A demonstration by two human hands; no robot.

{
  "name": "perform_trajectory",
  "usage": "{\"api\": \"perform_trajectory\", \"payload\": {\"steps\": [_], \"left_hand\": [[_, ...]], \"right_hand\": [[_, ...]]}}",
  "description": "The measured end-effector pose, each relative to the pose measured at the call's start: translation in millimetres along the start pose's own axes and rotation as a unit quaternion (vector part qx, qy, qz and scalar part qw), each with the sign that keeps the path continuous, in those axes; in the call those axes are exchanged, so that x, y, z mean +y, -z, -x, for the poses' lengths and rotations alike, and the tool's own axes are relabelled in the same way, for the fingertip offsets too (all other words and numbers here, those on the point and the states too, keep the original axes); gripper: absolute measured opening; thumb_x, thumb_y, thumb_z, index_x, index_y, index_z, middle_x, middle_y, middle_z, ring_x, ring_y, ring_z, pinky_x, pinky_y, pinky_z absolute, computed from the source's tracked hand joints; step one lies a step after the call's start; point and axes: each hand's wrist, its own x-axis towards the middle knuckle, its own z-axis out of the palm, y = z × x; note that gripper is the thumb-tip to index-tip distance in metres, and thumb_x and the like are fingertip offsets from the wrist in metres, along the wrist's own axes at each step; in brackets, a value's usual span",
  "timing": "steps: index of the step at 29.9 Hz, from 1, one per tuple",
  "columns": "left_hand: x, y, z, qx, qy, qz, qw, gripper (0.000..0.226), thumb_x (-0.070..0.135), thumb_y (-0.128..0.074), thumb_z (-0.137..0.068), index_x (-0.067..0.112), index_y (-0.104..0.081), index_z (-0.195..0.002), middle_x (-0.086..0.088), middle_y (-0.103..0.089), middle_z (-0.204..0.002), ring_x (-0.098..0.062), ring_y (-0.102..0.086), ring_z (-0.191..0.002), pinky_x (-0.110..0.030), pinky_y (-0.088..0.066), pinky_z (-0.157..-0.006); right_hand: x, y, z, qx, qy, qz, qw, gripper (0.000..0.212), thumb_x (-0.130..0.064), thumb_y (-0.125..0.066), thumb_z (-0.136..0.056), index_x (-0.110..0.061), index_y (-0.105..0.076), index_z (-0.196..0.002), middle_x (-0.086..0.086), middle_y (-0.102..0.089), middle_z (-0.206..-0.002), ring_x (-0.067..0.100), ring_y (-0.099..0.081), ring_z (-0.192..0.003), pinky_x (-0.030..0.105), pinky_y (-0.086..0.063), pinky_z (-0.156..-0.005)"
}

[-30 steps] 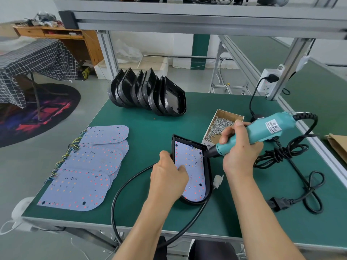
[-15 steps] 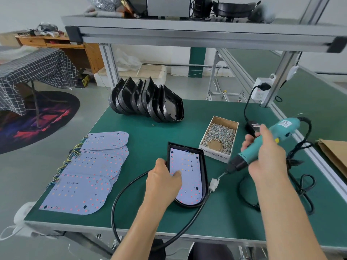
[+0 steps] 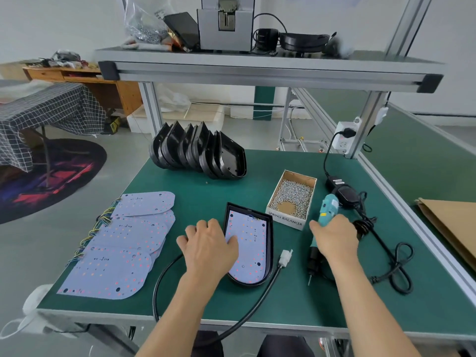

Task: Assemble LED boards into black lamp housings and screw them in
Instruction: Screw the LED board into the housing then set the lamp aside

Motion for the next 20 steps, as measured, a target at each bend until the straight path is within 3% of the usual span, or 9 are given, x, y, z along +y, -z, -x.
{"api": "perform_trajectory", "payload": {"steps": [2,4,10,12,14,15,17,20], "left_hand": [[-0.6,4.4,-3.7,-0.046,0.002,-0.004,0.999,0.033,0.049,-0.049,-0.097,0.016,-0.050,-0.097,-0.001,-0.054,-0.105,-0.029,-0.053,-0.110,-0.045,-0.031,-0.097],[-1.6,7.1,-7.8,-0.069,0.002,-0.009,0.998,0.034,0.049,-0.048,-0.097,0.015,-0.049,-0.096,-0.003,-0.056,-0.108,-0.029,-0.054,-0.108,-0.045,-0.032,-0.099],[-4.1,7.0,-18.7,-0.112,0.017,-0.021,0.993,0.054,0.057,-0.047,-0.096,0.011,-0.051,-0.124,-0.010,-0.052,-0.131,-0.034,-0.052,-0.124,-0.048,-0.036,-0.101],[-5.5,5.8,-20.2,-0.120,0.026,-0.015,0.992,0.060,0.059,-0.047,-0.097,0.010,-0.049,-0.130,-0.012,-0.050,-0.136,-0.035,-0.050,-0.128,-0.048,-0.039,-0.102],[-7.4,3.3,-20.8,-0.130,0.028,0.002,0.991,0.060,0.058,-0.047,-0.097,0.008,-0.048,-0.130,-0.014,-0.051,-0.136,-0.036,-0.051,-0.127,-0.046,-0.043,-0.104],[-8.4,2.2,-21.0,-0.135,0.028,0.012,0.990,0.059,0.057,-0.047,-0.098,0.007,-0.048,-0.128,-0.015,-0.053,-0.134,-0.036,-0.053,-0.125,-0.046,-0.045,-0.103],[-9.7,0.8,-21.3,-0.141,0.030,0.029,0.989,0.055,0.056,-0.047,-0.099,0.006,-0.049,-0.122,-0.015,-0.058,-0.130,-0.036,-0.056,-0.120,-0.043,-0.047,-0.100],[-7.8,0.5,-20.2,-0.140,0.026,0.036,0.989,0.046,0.052,-0.048,-0.100,0.007,-0.052,-0.111,-0.014,-0.063,-0.122,-0.035,-0.058,-0.110,-0.039,-0.046,-0.090]], "right_hand": [[-4.1,-3.7,5.6,0.012,0.009,0.053,0.998,0.046,-0.036,-0.071,-0.092,-0.001,-0.056,-0.118,0.020,-0.061,-0.112,0.040,-0.060,-0.098,0.040,-0.047,-0.076],[-7.4,-6.9,10.1,0.025,0.017,0.080,0.996,0.050,-0.037,-0.071,-0.092,0.000,-0.054,-0.122,0.022,-0.060,-0.116,0.043,-0.060,-0.107,0.044,-0.050,-0.081],[-15.6,3.6,23.6,-0.005,0.031,0.136,0.990,0.056,-0.040,-0.067,-0.097,0.001,-0.053,-0.133,0.024,-0.051,-0.129,0.043,-0.050,-0.122,0.048,-0.052,-0.090],[-19.4,13.8,43.3,0.021,0.084,0.138,0.987,0.051,-0.041,-0.065,-0.099,-0.002,-0.057,-0.132,0.021,-0.052,-0.127,0.041,-0.049,-0.119,0.047,-0.051,-0.091],[-16.2,22.3,76.9,0.041,0.145,0.094,0.984,0.035,-0.043,-0.061,-0.100,-0.014,-0.067,-0.118,0.012,-0.060,-0.113,0.036,-0.057,-0.103,0.044,-0.052,-0.084],[-11.2,25.4,98.0,0.033,0.160,0.087,0.983,0.028,-0.048,-0.059,-0.100,-0.022,-0.068,-0.105,0.006,-0.063,-0.102,0.034,-0.062,-0.093,0.042,-0.053,-0.078],[-2.4,24.4,136.6,-0.028,0.166,0.165,0.972,0.040,-0.062,-0.051,-0.097,-0.025,-0.057,-0.086,-0.002,-0.062,-0.082,0.032,-0.067,-0.085,0.038,-0.052,-0.071],[3.8,12.2,169.9,-0.147,0.159,0.258,0.941,0.041,-0.066,-0.043,-0.099,-0.026,-0.043,-0.090,0.000,-0.064,-0.096,0.031,-0.069,-0.103,0.036,-0.048,-0.076]]}}
